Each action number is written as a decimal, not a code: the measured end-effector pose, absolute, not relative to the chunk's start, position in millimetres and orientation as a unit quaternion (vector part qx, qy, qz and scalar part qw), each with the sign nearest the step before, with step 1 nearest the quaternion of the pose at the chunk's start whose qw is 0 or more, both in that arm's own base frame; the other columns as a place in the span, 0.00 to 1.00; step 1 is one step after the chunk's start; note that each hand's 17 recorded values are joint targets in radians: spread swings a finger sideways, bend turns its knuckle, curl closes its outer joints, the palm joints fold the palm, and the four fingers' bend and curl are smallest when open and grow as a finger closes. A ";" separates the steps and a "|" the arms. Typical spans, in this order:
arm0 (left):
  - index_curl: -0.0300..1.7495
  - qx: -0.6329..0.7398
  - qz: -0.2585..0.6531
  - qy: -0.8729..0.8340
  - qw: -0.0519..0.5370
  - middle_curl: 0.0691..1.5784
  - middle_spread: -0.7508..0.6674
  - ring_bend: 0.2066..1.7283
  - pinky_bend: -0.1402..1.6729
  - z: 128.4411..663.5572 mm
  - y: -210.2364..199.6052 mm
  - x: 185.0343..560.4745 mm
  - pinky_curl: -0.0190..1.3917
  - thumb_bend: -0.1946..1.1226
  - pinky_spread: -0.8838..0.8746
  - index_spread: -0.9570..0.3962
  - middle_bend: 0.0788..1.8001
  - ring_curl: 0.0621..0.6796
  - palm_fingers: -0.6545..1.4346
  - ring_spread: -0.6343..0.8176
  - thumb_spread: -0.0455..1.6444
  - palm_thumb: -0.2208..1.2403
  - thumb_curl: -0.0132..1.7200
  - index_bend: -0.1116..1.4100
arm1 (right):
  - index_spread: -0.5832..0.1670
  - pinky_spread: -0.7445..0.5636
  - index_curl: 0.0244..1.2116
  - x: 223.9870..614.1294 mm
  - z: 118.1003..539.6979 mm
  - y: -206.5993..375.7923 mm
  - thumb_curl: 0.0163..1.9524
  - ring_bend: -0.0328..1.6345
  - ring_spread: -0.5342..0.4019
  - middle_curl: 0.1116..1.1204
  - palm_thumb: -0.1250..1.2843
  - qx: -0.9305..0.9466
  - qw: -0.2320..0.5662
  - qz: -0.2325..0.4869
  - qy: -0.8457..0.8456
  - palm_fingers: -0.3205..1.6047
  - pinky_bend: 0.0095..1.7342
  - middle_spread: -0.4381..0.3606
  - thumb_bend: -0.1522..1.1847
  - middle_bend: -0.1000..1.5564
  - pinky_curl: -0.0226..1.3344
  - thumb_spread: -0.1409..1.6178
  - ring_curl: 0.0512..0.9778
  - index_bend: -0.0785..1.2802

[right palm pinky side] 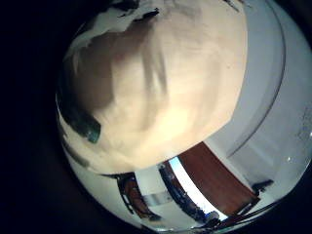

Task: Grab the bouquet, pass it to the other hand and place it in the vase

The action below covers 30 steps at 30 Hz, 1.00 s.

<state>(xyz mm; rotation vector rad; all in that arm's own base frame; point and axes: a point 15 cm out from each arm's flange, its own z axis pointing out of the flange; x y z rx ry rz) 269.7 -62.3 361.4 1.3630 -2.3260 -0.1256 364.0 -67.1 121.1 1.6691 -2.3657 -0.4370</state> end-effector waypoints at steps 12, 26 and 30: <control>0.24 0.491 -0.047 -0.840 0.225 0.11 0.87 0.06 0.20 358.8 -63.5 271.8 0.13 0.13 0.90 0.77 0.05 0.26 0.31 0.89 0.70 0.21 0.15 0.20 | 0.26 0.29 0.47 363.3 112.0 -57.3 0.21 0.70 0.27 0.50 0.55 0.581 0.129 -0.149 -0.789 0.70 0.64 0.30 0.11 0.45 0.06 0.67 0.36 0.20; 0.24 0.489 -0.042 -0.844 0.218 0.11 0.87 0.06 0.20 365.9 -70.7 273.4 0.13 0.13 0.90 0.77 0.05 0.26 0.31 0.89 0.70 0.21 0.16 0.20 | 0.13 0.23 0.68 361.0 123.3 -82.2 0.26 0.76 0.31 0.62 0.74 0.581 0.156 -0.127 -0.789 0.85 0.71 0.26 0.11 0.62 0.19 0.63 0.46 0.46; 0.24 0.489 -0.043 -0.843 0.219 0.11 0.87 0.06 0.20 364.9 -70.7 273.2 0.13 0.13 0.90 0.77 0.05 0.26 0.31 0.89 0.70 0.21 0.16 0.20 | 0.15 0.29 0.75 367.1 140.2 -93.3 0.27 0.79 0.33 0.66 0.78 0.576 0.138 -0.107 -0.799 0.84 0.76 0.29 0.11 0.69 0.23 0.64 0.50 0.55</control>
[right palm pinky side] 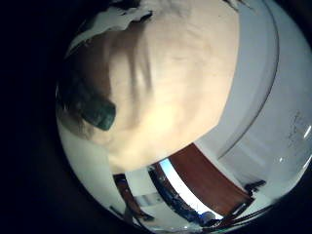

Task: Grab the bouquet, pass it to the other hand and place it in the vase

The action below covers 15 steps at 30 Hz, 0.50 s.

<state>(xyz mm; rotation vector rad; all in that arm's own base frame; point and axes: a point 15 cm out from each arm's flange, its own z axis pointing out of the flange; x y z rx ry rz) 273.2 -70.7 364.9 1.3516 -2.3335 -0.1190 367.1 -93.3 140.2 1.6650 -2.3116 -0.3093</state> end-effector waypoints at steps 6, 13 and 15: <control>0.24 0.490 -0.045 -0.842 0.220 0.11 0.87 0.06 0.20 363.9 -69.0 272.7 0.13 0.13 0.90 0.77 0.05 0.26 0.31 0.89 0.71 0.21 0.16 0.21 | 0.20 0.35 0.80 393.1 178.6 -123.0 0.30 0.83 0.35 0.69 0.84 0.566 0.070 -0.038 -0.820 0.81 0.81 0.32 0.12 0.77 0.29 0.64 0.55 0.68; 0.24 0.490 -0.042 -0.843 0.217 0.11 0.87 0.06 0.19 366.0 -69.7 272.9 0.13 0.13 0.90 0.77 0.06 0.26 0.31 0.89 0.71 0.21 0.16 0.21 | 0.29 0.40 0.81 395.8 256.2 -153.6 0.35 0.86 0.36 0.69 0.90 0.566 0.002 0.034 -0.824 0.79 0.84 0.36 0.14 0.82 0.34 0.63 0.60 0.76; 0.24 0.491 -0.041 -0.843 0.216 0.11 0.87 0.06 0.19 367.1 -69.6 273.6 0.14 0.13 0.90 0.77 0.06 0.26 0.31 0.89 0.71 0.21 0.16 0.21 | 0.32 0.40 0.81 387.9 278.6 -159.1 0.36 0.87 0.36 0.68 0.91 0.560 -0.019 0.042 -0.827 0.79 0.84 0.37 0.14 0.83 0.35 0.63 0.61 0.78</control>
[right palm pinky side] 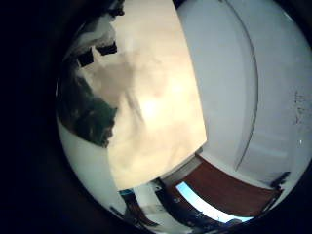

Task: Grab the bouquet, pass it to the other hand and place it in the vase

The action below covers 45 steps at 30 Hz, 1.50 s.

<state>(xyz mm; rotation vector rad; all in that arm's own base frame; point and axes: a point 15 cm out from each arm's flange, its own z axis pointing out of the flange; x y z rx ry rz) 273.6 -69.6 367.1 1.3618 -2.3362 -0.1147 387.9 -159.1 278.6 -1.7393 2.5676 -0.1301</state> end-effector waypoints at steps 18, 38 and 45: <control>0.25 0.505 0.015 -0.839 0.205 0.12 0.85 0.05 0.19 394.0 -79.6 294.6 0.14 0.13 0.89 0.76 0.06 0.26 0.33 0.88 0.71 0.22 0.16 0.21 | 0.44 0.41 0.74 367.2 453.0 -111.9 0.45 0.89 0.38 0.63 0.91 -0.577 0.310 -0.027 0.755 0.79 0.81 0.40 0.11 0.86 0.41 0.59 0.63 0.86; 0.26 0.458 0.376 -0.710 0.380 0.13 0.79 0.08 0.19 506.5 -143.7 345.6 0.14 0.13 0.86 0.77 0.06 0.28 0.41 0.83 0.67 0.26 0.17 0.23 | 0.48 0.42 0.68 359.6 550.0 -26.1 0.52 0.90 0.39 0.59 0.90 -0.566 0.592 0.189 0.541 0.78 0.78 0.42 0.11 0.88 0.48 0.57 0.63 0.91; 0.22 0.415 0.456 -0.620 0.484 0.14 0.80 0.13 0.24 526.7 -152.2 356.5 0.16 0.13 0.86 0.80 0.06 0.31 0.36 0.83 0.65 0.29 0.18 0.14 | 0.49 0.41 0.66 355.2 541.1 30.9 0.54 0.90 0.39 0.58 0.90 -0.607 0.589 0.246 0.474 0.78 0.76 0.42 0.11 0.89 0.50 0.57 0.63 0.93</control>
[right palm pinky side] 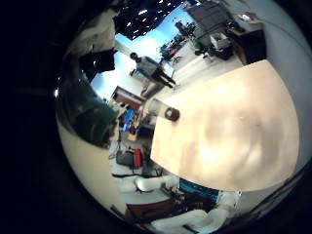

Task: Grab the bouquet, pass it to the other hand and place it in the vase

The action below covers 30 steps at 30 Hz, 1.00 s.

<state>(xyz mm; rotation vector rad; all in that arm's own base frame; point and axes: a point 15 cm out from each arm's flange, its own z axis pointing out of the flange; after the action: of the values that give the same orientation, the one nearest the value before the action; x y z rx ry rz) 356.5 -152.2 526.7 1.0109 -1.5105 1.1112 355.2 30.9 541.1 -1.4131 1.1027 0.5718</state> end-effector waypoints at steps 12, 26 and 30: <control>0.19 0.377 0.485 -0.596 0.517 0.16 0.82 0.18 0.28 548.1 -161.8 360.7 0.17 0.13 0.85 0.82 0.07 0.32 0.34 0.82 0.64 0.33 0.19 0.18 | 0.50 0.41 0.64 341.3 524.1 104.3 0.57 0.90 0.39 0.56 0.90 -0.643 0.561 0.320 0.411 0.78 0.75 0.43 0.11 0.90 0.54 0.57 0.63 0.94; 0.19 0.349 0.480 -0.594 0.544 0.19 0.73 0.18 0.29 572.6 -178.5 351.3 0.16 0.13 0.83 0.84 0.12 0.29 0.41 0.80 0.63 0.39 0.21 0.18 | 0.50 0.40 0.63 326.0 505.8 153.1 0.59 0.91 0.39 0.55 0.89 -0.682 0.507 0.360 0.385 0.78 0.73 0.43 0.11 0.90 0.57 0.57 0.63 0.95; 0.18 0.340 0.471 -0.595 0.555 0.22 0.65 0.21 0.30 581.2 -186.4 345.8 0.15 0.14 0.79 0.82 0.18 0.30 0.47 0.73 0.63 0.42 0.21 0.17 | 0.50 0.40 0.62 323.8 499.4 156.0 0.59 0.91 0.39 0.55 0.90 -0.688 0.497 0.362 0.385 0.78 0.72 0.43 0.11 0.90 0.58 0.57 0.63 0.95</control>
<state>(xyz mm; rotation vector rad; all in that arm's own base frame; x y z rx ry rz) 345.8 -186.4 581.2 0.8032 -1.4057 1.1129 323.8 156.0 499.4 -1.6659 0.9331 0.8777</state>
